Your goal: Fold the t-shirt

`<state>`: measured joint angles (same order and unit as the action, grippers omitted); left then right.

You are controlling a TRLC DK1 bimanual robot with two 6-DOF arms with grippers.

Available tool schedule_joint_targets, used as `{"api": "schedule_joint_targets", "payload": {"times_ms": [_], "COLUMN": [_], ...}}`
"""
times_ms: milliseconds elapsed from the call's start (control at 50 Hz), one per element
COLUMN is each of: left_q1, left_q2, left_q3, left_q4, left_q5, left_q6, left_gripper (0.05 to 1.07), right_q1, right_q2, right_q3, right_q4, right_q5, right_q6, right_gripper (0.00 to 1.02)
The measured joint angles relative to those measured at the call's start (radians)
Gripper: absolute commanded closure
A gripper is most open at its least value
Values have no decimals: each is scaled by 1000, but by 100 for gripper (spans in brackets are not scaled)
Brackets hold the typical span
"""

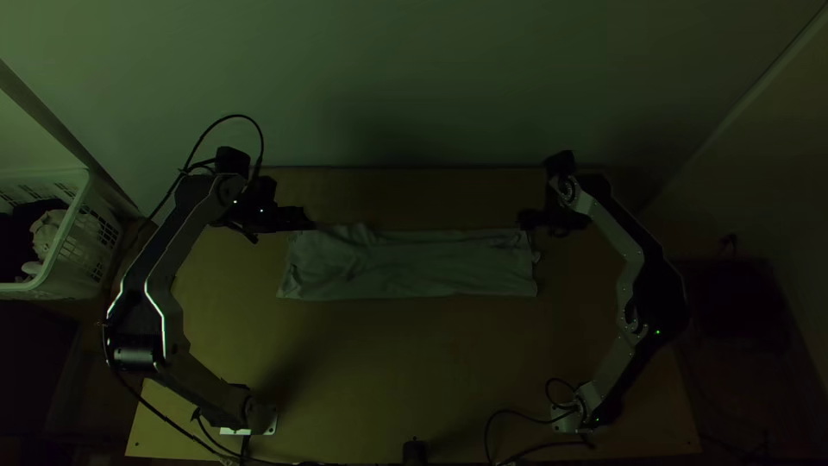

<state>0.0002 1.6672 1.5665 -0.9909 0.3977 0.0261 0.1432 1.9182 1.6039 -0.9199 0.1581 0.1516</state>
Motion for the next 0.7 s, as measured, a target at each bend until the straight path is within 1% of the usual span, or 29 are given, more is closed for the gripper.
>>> {"api": "schedule_joint_targets", "payload": {"times_ms": [140,320,480,700], "left_q1": [84,183,271,351], "left_q2": [-49,-106,-131,-128], "left_q3": [-34,-154,-253,-356], "left_q4": [13,87,134,221], "left_q5": [95,188,290,325], "left_q6": [-19,-18,2,28], "left_gripper": [9,9,9,9], "right_q1": [-39,-61,-61,-46], "right_q2": [-26,-100,-160,-211], "right_q3": [17,37,54,54], "right_q4": [0,-5,-26,-52], "right_q5": [-3,-70,-84,-87], "right_q6": [0,3,5,20], "right_gripper": [4,4,4,4]}}
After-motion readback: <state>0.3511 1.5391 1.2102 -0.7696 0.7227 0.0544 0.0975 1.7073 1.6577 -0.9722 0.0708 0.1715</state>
